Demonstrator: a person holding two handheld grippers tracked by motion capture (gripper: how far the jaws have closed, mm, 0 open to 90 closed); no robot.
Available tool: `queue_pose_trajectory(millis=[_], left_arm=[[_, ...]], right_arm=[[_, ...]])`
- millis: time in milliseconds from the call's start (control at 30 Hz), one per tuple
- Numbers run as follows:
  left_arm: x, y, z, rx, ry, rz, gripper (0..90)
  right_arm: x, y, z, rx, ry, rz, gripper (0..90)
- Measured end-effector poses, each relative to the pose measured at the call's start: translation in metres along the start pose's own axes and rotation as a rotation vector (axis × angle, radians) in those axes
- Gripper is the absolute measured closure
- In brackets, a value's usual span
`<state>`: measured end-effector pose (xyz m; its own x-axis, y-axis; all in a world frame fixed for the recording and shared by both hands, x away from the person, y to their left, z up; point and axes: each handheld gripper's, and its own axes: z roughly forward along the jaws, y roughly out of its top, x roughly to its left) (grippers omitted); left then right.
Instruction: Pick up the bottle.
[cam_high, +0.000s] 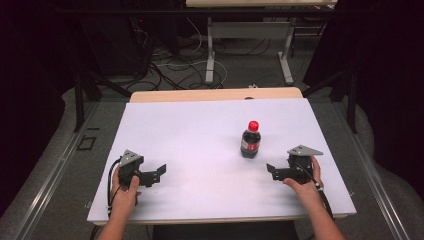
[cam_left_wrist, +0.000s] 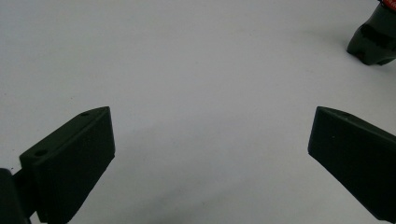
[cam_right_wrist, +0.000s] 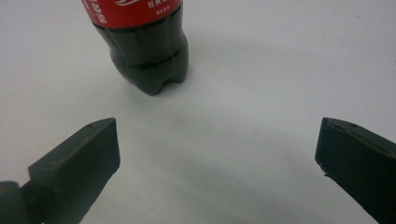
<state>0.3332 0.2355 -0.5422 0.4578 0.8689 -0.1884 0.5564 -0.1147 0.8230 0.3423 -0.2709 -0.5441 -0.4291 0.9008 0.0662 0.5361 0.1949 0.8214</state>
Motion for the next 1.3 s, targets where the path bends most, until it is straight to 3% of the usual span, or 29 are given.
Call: queue_pose_trajectory(millis=[100,200,400,467,633,667,867,967,1000,1300], left_arm=[[0.0,0.0,0.001,-0.001,0.003,0.005,0.6],[0.0,0.0,0.001,-0.006,0.003,0.004,0.5],[-0.003,-0.001,0.001,-0.002,-0.016,0.008,0.6],[-0.004,-0.002,0.001,-0.002,-0.019,0.01,0.5],[-0.005,-0.001,0.002,0.004,-0.02,0.026,0.5],[-0.005,-0.002,0.002,0.006,-0.021,0.023,0.5],[-0.005,-0.002,0.002,0.007,-0.026,0.02,0.5],[-0.005,-0.002,0.002,0.007,-0.027,0.022,0.5],[-0.006,-0.002,0.002,0.009,-0.028,0.019,0.5],[-0.005,-0.003,0.004,0.015,-0.032,0.024,0.5]], right_arm=[[0.004,0.0,0.001,-0.016,-0.028,0.0,0.0],[0.009,0.0,0.002,-0.015,-0.013,-0.029,0.0],[0.013,0.004,0.003,-0.025,0.027,-0.025,0.0],[0.015,0.008,0.002,-0.023,0.047,-0.013,4.6],[0.021,0.017,0.005,-0.02,0.049,-0.054,7.6],[0.023,0.022,0.008,-0.026,0.052,-0.071,7.6],[0.029,0.037,0.021,-0.04,0.074,-0.071,8.3],[0.032,0.042,0.027,-0.023,0.081,-0.092,8.4],[0.033,0.045,0.035,-0.016,0.081,-0.122,11.6],[0.04,0.052,0.06,-0.011,0.1,-0.125,15.8]])
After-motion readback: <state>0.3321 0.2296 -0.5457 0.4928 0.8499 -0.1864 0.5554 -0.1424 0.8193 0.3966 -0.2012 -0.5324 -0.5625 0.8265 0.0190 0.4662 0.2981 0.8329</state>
